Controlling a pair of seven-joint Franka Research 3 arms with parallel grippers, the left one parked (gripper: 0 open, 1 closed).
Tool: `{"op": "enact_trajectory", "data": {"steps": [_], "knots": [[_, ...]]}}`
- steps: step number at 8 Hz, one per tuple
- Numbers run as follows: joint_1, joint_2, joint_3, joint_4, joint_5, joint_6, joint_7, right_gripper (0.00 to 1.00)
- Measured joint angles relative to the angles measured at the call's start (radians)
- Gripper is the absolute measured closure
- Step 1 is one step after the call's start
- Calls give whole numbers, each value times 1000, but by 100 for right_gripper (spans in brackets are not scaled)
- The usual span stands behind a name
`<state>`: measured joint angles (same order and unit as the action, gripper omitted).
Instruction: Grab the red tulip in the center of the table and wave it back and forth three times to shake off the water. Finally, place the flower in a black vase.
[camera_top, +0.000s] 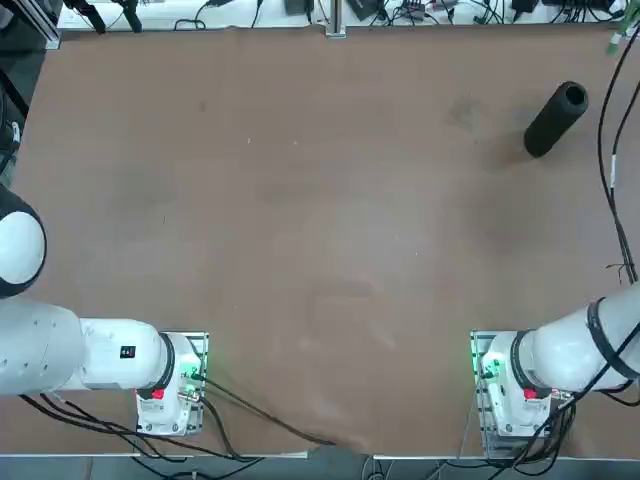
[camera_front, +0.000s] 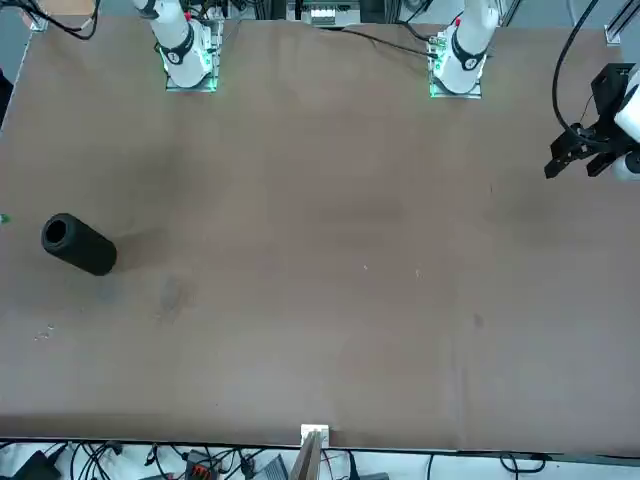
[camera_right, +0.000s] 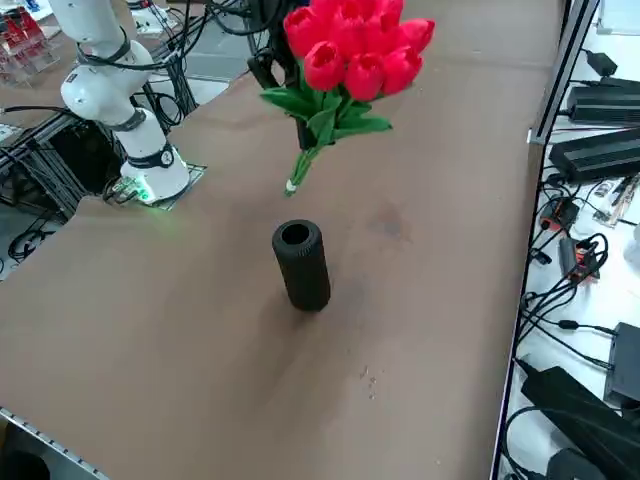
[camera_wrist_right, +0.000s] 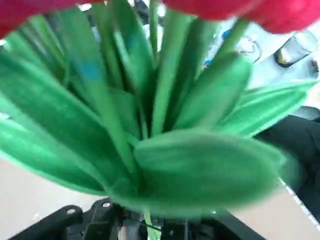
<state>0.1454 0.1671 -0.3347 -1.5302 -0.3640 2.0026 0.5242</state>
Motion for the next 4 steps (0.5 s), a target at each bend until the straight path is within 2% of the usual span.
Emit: {"op": "enact_trajectory", "data": {"steps": [1, 4], "knots": [[79, 0, 18, -3, -1, -39, 71, 88], [434, -4, 40, 8, -31, -197, 369, 88]]}}
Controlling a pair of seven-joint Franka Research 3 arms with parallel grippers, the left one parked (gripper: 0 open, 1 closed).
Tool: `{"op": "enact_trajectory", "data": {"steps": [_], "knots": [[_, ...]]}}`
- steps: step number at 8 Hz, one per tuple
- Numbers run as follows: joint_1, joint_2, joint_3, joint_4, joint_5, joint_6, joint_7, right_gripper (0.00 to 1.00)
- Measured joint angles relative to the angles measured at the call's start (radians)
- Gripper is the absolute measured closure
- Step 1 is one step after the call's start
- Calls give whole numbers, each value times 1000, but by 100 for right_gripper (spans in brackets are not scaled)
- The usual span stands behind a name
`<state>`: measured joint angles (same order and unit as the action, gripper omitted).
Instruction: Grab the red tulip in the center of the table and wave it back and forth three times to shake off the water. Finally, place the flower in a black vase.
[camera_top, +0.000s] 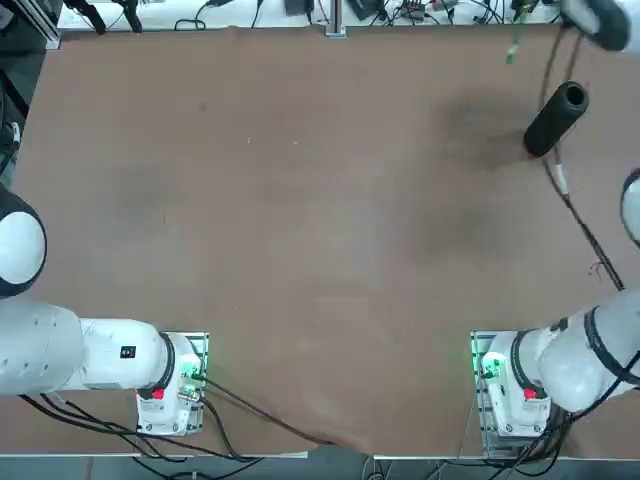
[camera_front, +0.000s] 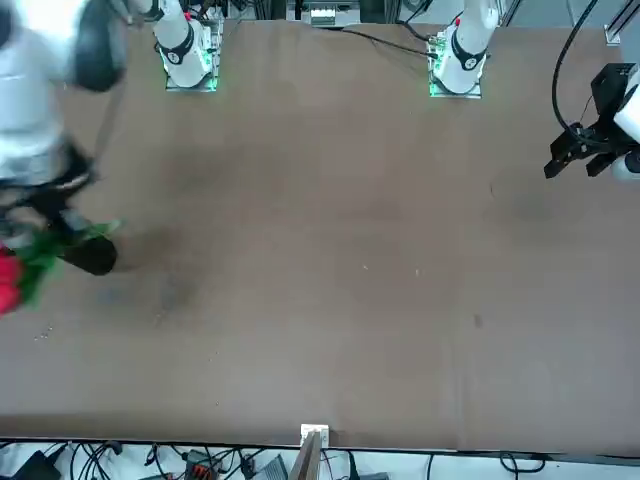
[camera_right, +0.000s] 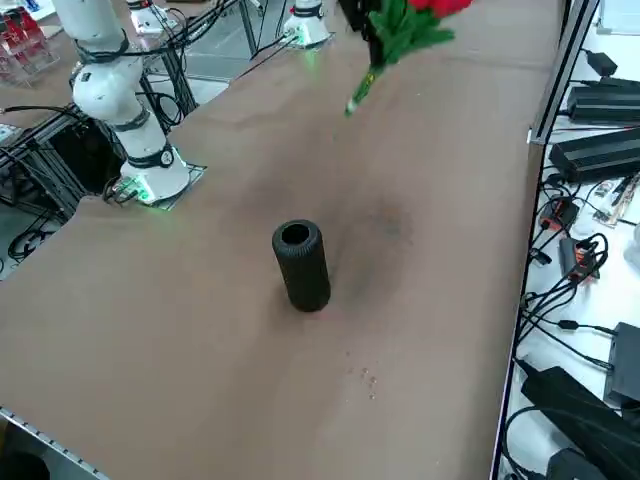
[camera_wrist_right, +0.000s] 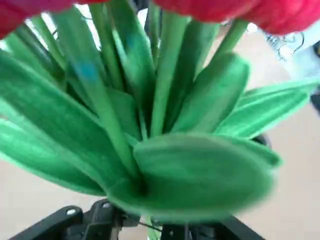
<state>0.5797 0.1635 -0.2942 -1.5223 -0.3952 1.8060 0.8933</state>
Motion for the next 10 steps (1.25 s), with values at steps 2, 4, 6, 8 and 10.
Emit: {"op": "enact_trajectory", "data": {"steps": [2, 4, 6, 8, 10], "knots": [[127, -5, 1, 9, -7, -134, 176, 88], [100, -20, -50, 11, -23, -165, 181, 88], [-68, -30, -134, 10, -28, -82, -41, 88], [-280, -30, -153, 8, -22, 60, -310, 88], [-334, -32, -148, 8, 12, 82, -413, 88]]}}
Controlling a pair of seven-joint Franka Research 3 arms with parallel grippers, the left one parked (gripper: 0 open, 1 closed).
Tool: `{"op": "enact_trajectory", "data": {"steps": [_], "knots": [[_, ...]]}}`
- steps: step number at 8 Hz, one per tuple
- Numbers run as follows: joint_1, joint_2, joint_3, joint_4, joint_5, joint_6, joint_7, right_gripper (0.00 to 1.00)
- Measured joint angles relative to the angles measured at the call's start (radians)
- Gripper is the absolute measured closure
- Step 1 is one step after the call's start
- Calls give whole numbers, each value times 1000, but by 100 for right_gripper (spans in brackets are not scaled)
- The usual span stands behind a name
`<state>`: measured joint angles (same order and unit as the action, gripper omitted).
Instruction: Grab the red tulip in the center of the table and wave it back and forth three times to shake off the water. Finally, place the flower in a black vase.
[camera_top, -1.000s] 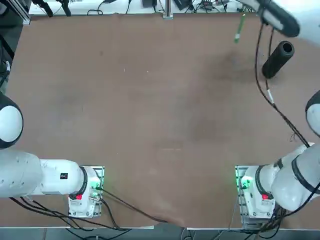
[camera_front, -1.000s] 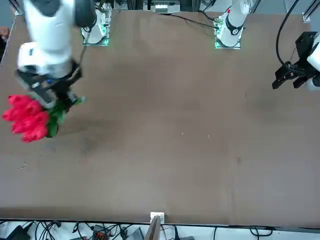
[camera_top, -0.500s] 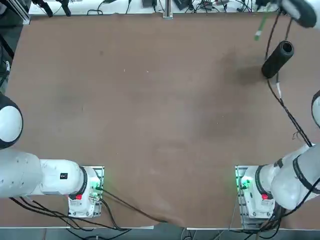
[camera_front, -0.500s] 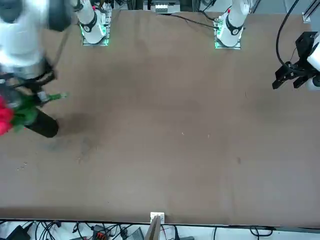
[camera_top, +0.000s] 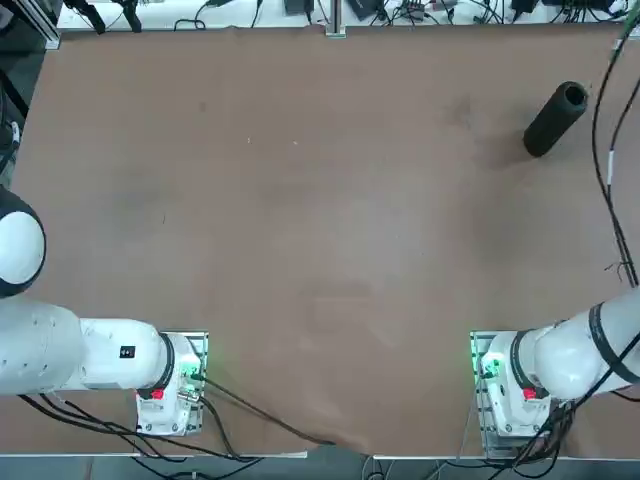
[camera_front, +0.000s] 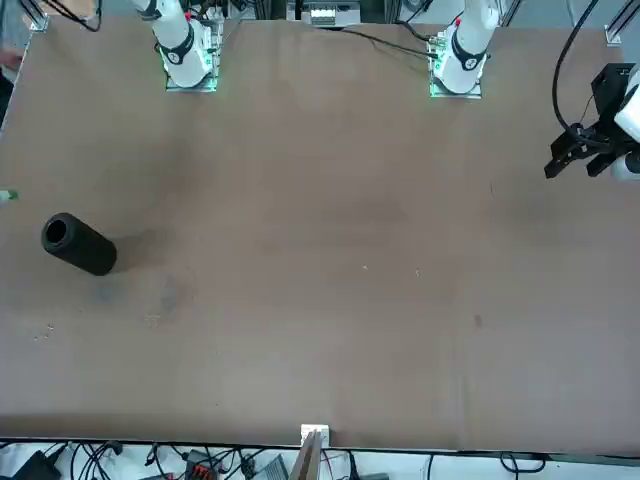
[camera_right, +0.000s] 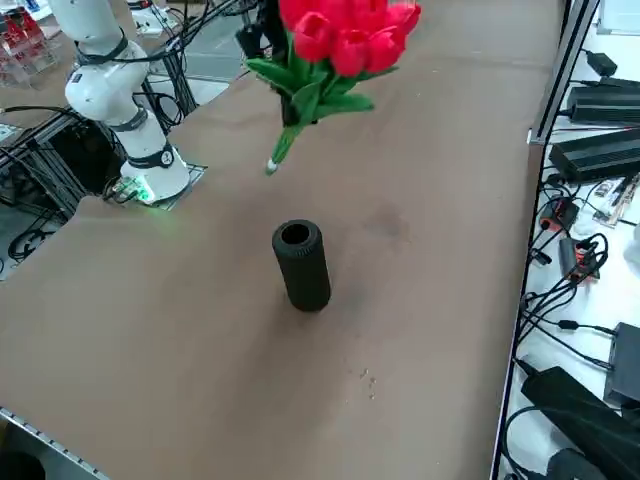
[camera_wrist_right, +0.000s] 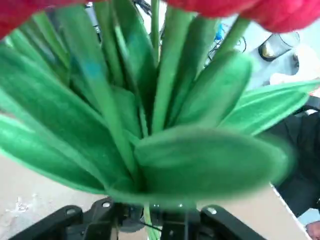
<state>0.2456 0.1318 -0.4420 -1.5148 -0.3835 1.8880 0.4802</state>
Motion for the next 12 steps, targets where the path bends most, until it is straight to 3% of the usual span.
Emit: {"op": "enact_trajectory", "data": {"steps": [2, 4, 6, 7, 8, 10, 12], "knots": [[93, -11, 58, 2, 19, -87, 69, 88], [304, -13, 106, 3, 17, -175, 336, 88], [492, -11, 116, 3, 14, -273, 606, 88], [530, -11, 116, 4, 12, -324, 665, 88], [529, -15, 107, 4, 7, -357, 672, 88], [458, -27, 30, 4, -3, -351, 551, 88], [268, -30, -39, 2, -9, -240, 256, 88]]}}
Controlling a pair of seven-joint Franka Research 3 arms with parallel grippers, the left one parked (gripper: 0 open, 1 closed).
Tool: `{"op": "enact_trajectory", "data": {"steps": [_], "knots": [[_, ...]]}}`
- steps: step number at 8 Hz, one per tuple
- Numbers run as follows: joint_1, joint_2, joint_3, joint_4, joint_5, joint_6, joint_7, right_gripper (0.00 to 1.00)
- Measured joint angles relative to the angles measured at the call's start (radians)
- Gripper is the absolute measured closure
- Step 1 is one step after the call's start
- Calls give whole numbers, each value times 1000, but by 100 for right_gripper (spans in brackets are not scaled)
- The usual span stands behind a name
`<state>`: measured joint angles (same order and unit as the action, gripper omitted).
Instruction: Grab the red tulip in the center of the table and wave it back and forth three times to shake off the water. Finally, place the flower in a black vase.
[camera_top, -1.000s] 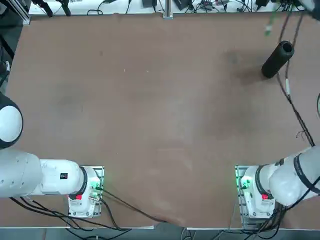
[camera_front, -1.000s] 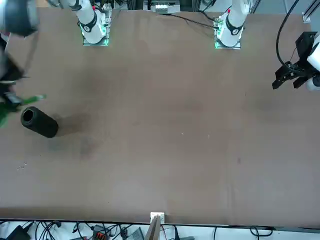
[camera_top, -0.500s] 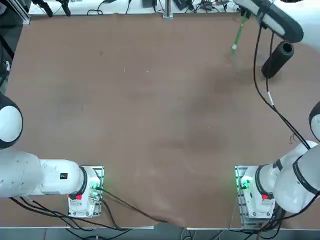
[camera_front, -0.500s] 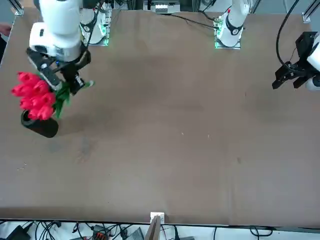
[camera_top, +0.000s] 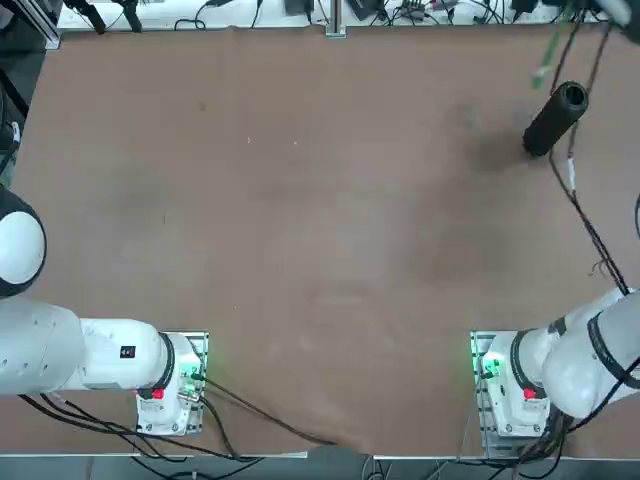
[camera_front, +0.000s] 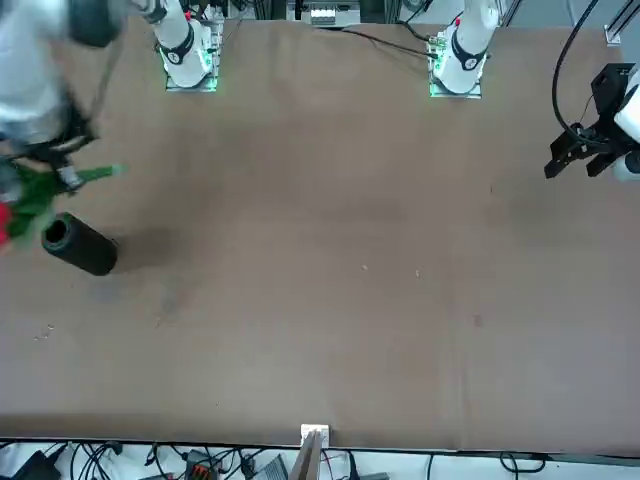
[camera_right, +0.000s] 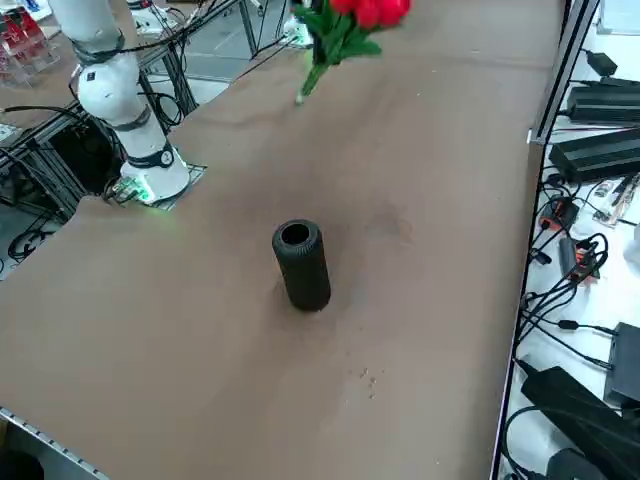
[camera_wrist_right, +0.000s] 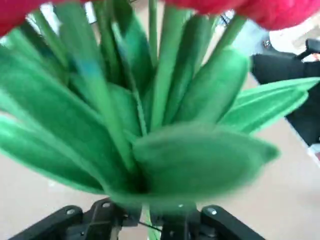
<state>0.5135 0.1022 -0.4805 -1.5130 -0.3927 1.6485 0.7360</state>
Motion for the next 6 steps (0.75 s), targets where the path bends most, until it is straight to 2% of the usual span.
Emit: {"op": "enact_trajectory", "data": {"steps": [1, 2, 3, 4, 6], "knots": [[-106, 0, -9, -1, 1, 68, -165, 88], [-180, -1, -10, -1, 5, 116, -278, 88], [-195, -2, -6, -2, 11, 125, -313, 88], [-168, -2, 19, -3, 25, 106, -288, 88], [-11, 0, 81, -3, 31, 32, -51, 88]]}}
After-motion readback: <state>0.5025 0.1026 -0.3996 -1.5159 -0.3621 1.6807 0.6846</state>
